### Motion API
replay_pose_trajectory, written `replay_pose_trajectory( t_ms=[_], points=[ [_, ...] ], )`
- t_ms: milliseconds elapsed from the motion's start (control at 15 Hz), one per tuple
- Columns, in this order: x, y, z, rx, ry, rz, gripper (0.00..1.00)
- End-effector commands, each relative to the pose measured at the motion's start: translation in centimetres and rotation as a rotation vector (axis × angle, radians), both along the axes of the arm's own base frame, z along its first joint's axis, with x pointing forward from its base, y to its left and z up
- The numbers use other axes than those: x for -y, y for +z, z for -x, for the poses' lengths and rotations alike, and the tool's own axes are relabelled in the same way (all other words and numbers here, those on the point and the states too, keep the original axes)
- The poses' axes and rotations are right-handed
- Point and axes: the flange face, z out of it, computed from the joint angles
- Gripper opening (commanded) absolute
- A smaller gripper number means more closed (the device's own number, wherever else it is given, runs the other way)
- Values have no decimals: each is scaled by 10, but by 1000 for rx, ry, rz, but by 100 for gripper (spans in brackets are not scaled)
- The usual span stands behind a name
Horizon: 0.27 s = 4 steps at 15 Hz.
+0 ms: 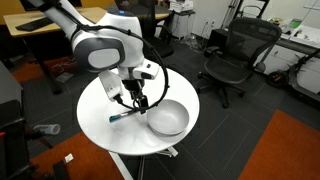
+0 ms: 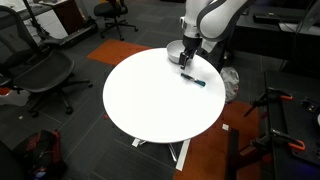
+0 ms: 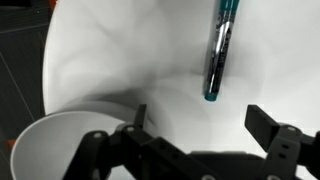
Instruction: Pick the marker from the bowl and put it on the table
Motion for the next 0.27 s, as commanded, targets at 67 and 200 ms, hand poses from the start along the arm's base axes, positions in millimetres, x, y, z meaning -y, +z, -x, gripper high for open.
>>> replay_pose_trajectory(
  t_ms=[67,200],
  points=[
    [0,2,-2,2,4,-1,100],
    [0,3,-3,5,5,-3,100]
  ],
)
